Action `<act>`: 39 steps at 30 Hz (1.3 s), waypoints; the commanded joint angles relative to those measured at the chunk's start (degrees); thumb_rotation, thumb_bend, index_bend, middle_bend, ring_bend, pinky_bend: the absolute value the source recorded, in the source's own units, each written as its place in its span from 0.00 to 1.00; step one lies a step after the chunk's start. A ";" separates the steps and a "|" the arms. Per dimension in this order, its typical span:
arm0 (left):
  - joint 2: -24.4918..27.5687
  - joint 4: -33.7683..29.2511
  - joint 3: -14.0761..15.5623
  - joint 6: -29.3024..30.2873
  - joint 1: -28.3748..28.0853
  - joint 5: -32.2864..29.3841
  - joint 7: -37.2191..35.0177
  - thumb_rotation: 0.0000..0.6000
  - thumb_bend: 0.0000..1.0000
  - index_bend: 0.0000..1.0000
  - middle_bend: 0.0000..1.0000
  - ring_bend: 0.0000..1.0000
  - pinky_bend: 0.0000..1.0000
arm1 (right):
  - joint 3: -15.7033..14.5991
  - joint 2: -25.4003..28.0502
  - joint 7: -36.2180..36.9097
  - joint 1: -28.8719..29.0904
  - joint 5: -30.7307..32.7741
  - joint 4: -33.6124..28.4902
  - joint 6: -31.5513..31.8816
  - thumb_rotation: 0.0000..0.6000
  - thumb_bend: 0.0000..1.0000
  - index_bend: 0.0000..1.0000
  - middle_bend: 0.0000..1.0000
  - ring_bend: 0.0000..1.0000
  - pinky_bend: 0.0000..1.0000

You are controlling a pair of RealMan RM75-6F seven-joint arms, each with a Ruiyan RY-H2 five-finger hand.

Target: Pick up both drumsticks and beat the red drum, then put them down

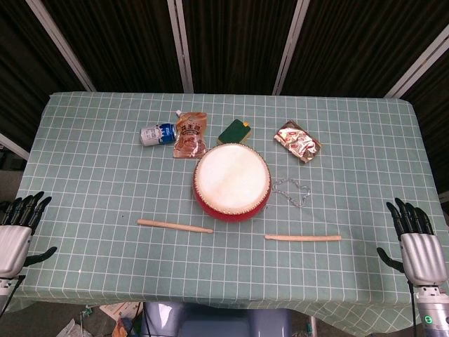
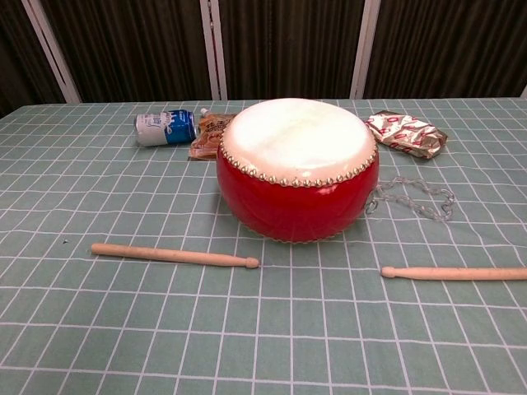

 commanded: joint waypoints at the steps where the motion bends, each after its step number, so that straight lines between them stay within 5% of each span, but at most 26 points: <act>1: -0.02 0.00 0.00 -0.05 -0.04 0.01 0.02 1.00 0.08 0.00 0.00 0.00 0.03 | 0.01 0.00 0.04 -0.03 0.03 0.04 0.01 1.00 0.25 0.00 0.00 0.00 0.08; 18: 0.37 -0.77 0.24 -2.66 -0.91 -1.03 1.03 1.00 0.08 0.00 0.01 0.02 0.09 | 0.08 0.09 0.13 0.08 0.67 -0.25 -0.73 1.00 0.25 0.00 0.00 0.00 0.08; 21: 0.62 -1.12 0.09 -3.17 -1.27 -1.22 1.74 1.00 0.08 0.01 0.25 0.28 0.41 | 0.03 0.12 0.08 0.19 0.56 -0.32 -0.91 1.00 0.25 0.00 0.00 0.00 0.08; 23: 0.49 -1.20 -0.32 -3.34 -1.77 -1.10 2.36 1.00 0.08 0.04 0.54 0.57 0.69 | -0.03 0.16 0.07 0.25 0.53 -0.37 -1.10 1.00 0.25 0.00 0.00 0.00 0.08; 26: 0.29 -2.08 -0.89 -5.32 -3.10 -1.78 2.53 1.00 0.10 0.16 0.83 0.84 0.91 | -0.10 0.28 0.15 0.29 0.53 -0.48 -1.29 1.00 0.25 0.00 0.00 0.00 0.08; 30: -0.39 -4.11 -2.51 -10.19 -6.14 -4.55 4.66 1.00 0.15 0.32 0.99 0.99 1.00 | -0.11 0.29 0.10 0.38 0.44 -0.67 -1.40 1.00 0.25 0.00 0.00 0.00 0.08; 39: -5.04 -7.77 -6.89 -19.93 -13.76 -12.68 15.22 1.00 0.26 0.44 1.00 1.00 1.00 | -0.09 0.40 0.30 0.41 0.75 -0.96 -1.68 1.00 0.25 0.00 0.00 0.00 0.08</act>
